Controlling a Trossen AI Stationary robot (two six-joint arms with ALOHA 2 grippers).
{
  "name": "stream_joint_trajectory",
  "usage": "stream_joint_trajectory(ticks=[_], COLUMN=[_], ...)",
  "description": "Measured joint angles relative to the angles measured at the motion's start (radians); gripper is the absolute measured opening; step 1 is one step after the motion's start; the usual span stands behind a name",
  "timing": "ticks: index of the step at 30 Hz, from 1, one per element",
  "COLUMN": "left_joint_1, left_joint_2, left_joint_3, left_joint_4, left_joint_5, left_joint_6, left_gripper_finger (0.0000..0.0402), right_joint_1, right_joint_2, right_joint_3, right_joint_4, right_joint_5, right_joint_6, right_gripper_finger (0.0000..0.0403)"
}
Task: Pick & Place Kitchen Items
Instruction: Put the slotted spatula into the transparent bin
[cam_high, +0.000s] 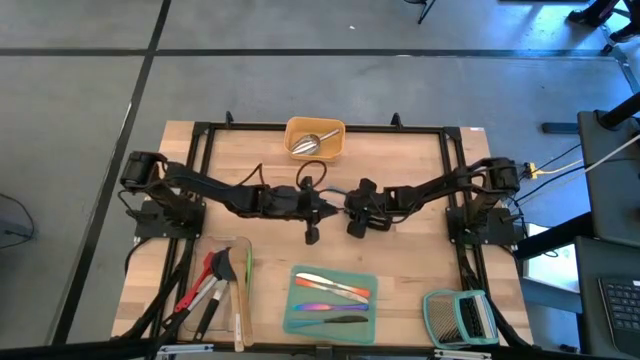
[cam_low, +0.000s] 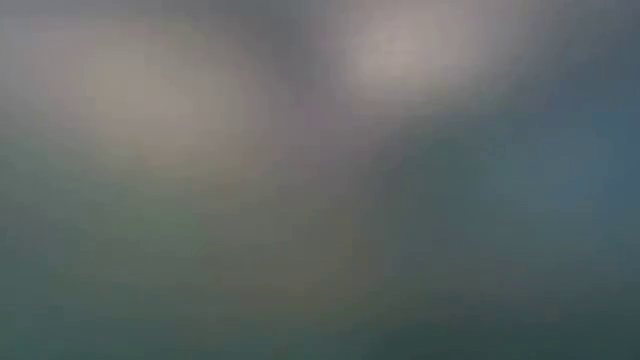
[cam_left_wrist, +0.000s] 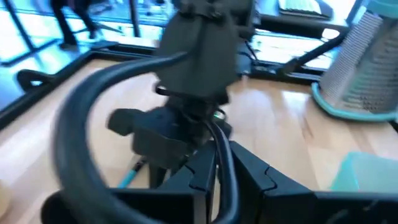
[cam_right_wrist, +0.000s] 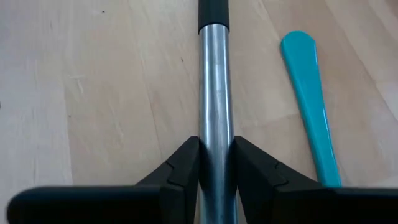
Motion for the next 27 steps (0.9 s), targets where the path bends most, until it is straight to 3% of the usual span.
stream_joint_trajectory(ticks=[3, 8, 13, 18, 22, 27], left_joint_1=[-0.017, -0.041, -0.062, -0.105, -0.147, -0.192], left_joint_2=[-0.020, -0.035, -0.041, -0.045, -0.056, -0.051], left_joint_3=[-0.001, -0.002, -0.002, 0.001, 0.001, 0.001], left_joint_4=[-0.006, 0.036, 0.078, 0.039, -0.151, -0.440], left_joint_5=[-0.063, -0.070, -0.061, -0.075, -0.077, -0.171], left_joint_6=[-0.025, -0.069, -0.080, -0.142, -0.285, -0.445], left_gripper_finger=[0.0031, 0.0031, 0.0031, 0.0031, 0.0031, 0.0031], right_joint_1=[0.023, 0.064, 0.105, 0.119, 0.121, 0.117], right_joint_2=[-0.004, -0.036, -0.065, -0.113, -0.160, -0.186], right_joint_3=[0.000, 0.007, 0.023, 0.022, 0.017, 0.019], right_joint_4=[0.012, 0.003, -0.005, -0.039, -0.071, -0.079], right_joint_5=[-0.004, -0.033, 0.018, 0.137, 0.154, 0.183], right_joint_6=[0.021, 0.035, 0.033, 0.025, 0.021, 0.018], right_gripper_finger=[0.0078, 0.0077, 0.0077, 0.0077, 0.0077, 0.0077])
